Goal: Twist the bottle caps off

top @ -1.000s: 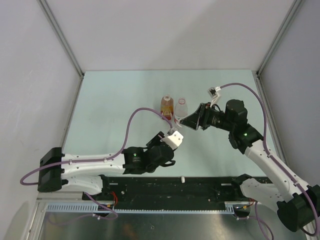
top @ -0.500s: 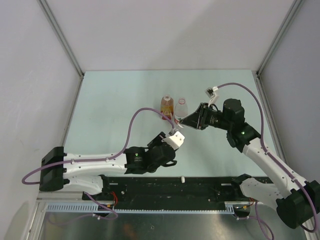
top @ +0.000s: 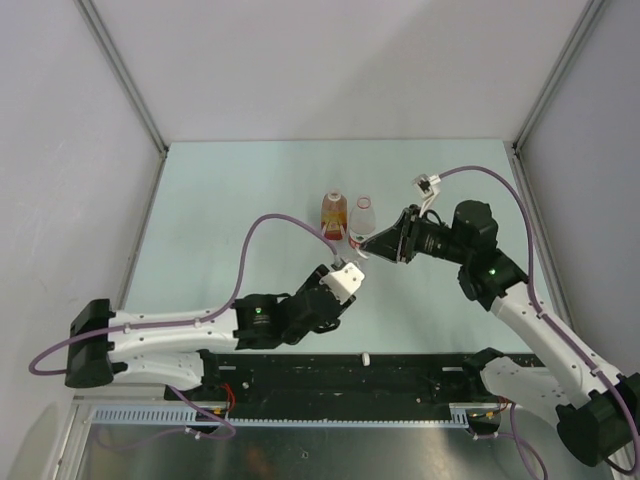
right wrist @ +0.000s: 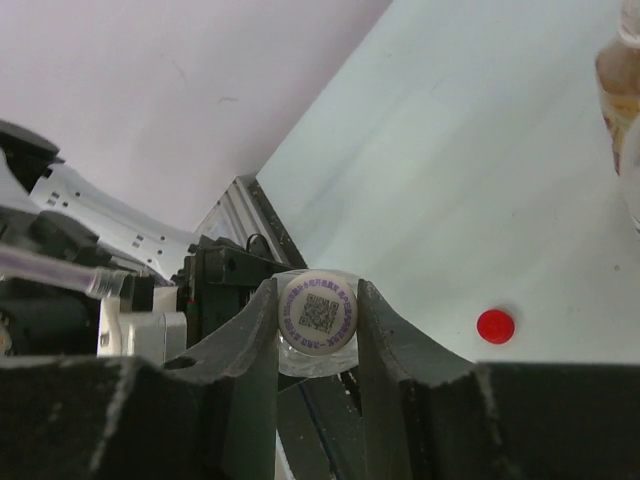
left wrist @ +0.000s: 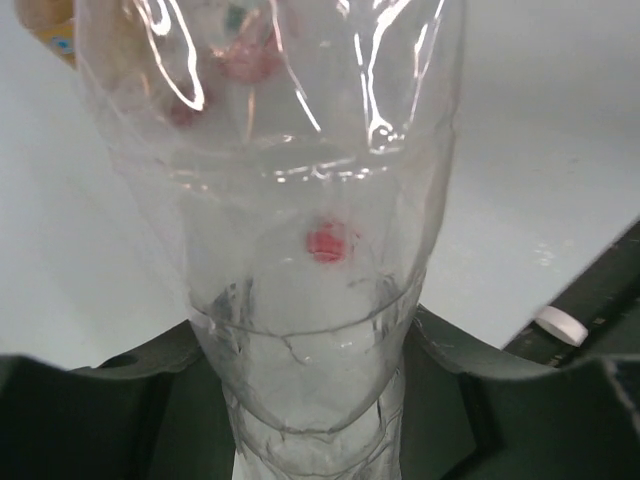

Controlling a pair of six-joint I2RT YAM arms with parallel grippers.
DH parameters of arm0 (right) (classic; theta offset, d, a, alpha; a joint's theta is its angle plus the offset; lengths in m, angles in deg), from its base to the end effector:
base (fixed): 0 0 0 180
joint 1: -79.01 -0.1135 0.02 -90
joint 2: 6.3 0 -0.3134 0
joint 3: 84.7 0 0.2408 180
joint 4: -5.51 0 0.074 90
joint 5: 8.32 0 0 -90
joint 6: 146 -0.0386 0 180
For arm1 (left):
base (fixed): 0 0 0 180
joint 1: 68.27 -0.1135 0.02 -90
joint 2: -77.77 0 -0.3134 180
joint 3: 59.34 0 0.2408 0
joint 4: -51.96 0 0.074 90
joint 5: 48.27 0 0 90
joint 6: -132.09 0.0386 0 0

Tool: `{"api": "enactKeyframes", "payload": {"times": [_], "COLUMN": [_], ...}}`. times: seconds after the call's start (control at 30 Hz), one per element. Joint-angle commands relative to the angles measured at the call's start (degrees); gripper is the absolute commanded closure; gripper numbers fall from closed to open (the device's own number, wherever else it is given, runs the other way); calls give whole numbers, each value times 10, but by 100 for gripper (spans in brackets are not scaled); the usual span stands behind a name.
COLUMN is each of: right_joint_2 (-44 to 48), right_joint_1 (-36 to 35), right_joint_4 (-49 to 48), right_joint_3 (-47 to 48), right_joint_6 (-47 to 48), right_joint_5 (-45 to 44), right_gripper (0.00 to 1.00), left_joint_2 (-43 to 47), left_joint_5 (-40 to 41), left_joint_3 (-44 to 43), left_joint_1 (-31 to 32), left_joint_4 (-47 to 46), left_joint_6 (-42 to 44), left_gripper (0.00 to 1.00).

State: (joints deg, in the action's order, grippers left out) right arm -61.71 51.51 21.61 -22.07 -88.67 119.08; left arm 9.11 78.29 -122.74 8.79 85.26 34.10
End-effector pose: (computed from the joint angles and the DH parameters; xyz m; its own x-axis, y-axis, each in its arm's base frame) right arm 0.1527 0.1059 0.3856 -0.6006 0.1708 -0.7811 -0.6830 0.3984 0.6123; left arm 0.0734 -0.2169 0.3179 -0.2325 0.5135 -0.8260 0.6525 0.7121 0.2590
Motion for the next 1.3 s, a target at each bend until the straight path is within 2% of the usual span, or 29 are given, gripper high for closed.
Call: {"api": "enactKeyframes", "payload": {"times": [0.0,0.23,0.4,0.63,1.03,1.27], "right_joint_2": [26,52,69,96,127,169], "right_joint_1": [-11,-13,-23,-51,-70,-69], "right_joint_4": [-51,-57,-90,-122,-126,-137], "right_joint_3": [1,0,-3,-8,-8,-8], "right_joint_6": [38,74,79,96,116,111], "right_joint_5": [48,96,138,165,166,114], "right_gripper": [100,100,100,100,100,100], "left_joint_2": [53,142,209,234,223,235], "left_joint_5": [-123,-270,-404,-536,-663,-657], "left_joint_3": [26,85,137,155,147,160], "left_joint_1": [0,-14,-25,-30,-31,-32], "left_joint_4": [-86,-172,-267,-309,-344,-354], "left_joint_6": [23,40,46,41,47,42], "left_gripper": [100,100,100,100,100,100]}}
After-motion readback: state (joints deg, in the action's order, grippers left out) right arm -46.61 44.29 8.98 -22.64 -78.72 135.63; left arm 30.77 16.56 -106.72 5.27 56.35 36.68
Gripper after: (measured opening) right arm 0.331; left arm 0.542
